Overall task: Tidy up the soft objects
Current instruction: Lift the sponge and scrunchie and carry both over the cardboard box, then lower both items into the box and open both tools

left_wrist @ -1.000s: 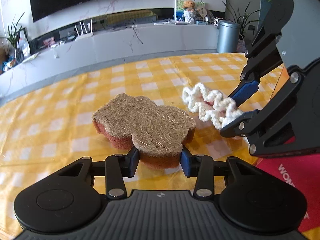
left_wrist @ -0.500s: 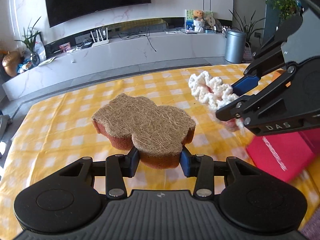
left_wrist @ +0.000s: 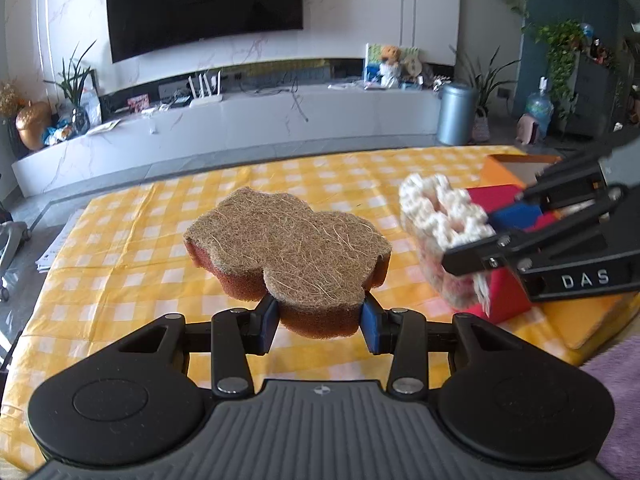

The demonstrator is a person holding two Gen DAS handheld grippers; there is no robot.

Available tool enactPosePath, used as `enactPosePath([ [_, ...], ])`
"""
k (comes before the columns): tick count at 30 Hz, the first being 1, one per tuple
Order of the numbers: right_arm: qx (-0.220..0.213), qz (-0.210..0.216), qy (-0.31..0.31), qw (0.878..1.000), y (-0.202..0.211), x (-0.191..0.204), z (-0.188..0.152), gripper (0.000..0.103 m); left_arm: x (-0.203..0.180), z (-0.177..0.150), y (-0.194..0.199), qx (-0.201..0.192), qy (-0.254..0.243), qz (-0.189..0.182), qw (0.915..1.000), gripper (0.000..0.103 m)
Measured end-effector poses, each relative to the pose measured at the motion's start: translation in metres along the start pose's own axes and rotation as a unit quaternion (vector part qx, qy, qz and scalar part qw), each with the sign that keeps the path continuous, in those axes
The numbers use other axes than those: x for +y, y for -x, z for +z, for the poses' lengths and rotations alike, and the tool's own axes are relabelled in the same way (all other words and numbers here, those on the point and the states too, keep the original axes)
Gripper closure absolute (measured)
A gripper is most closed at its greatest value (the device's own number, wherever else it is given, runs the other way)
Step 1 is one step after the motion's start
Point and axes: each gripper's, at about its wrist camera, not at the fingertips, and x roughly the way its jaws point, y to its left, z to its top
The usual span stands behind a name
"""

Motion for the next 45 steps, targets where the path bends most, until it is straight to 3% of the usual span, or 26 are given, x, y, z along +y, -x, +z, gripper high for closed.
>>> enactPosePath([
  [13, -0.046, -0.067, -0.062, 0.995, 0.106, -0.033, -0.069, 0.077, -0.069, 0.014, 0.039, -0.045, -0.068, -0.052, 0.9953, 0.055],
  [23, -0.063, -0.148, -0.096, 0.982, 0.167, -0.093, -0.103, 0.077, -0.149, 0.044, 0.024, -0.056, -0.147, -0.105, 0.9819, 0.055],
  [31, -0.043, -0.177, -0.124, 0.975, 0.176, -0.142, -0.133, 0.077, -0.214, 0.057, -0.015, -0.033, -0.224, -0.143, 0.9635, 0.055],
  [37, -0.022, -0.18, -0.115, 0.977, 0.158, -0.167, -0.139, 0.077, -0.257, 0.062, -0.063, 0.006, -0.274, -0.156, 0.949, 0.055],
  [45, -0.011, -0.179, -0.091, 0.98, 0.128, -0.209, -0.14, 0.077, -0.296, 0.064, -0.126, 0.074, -0.35, -0.152, 0.9213, 0.055],
])
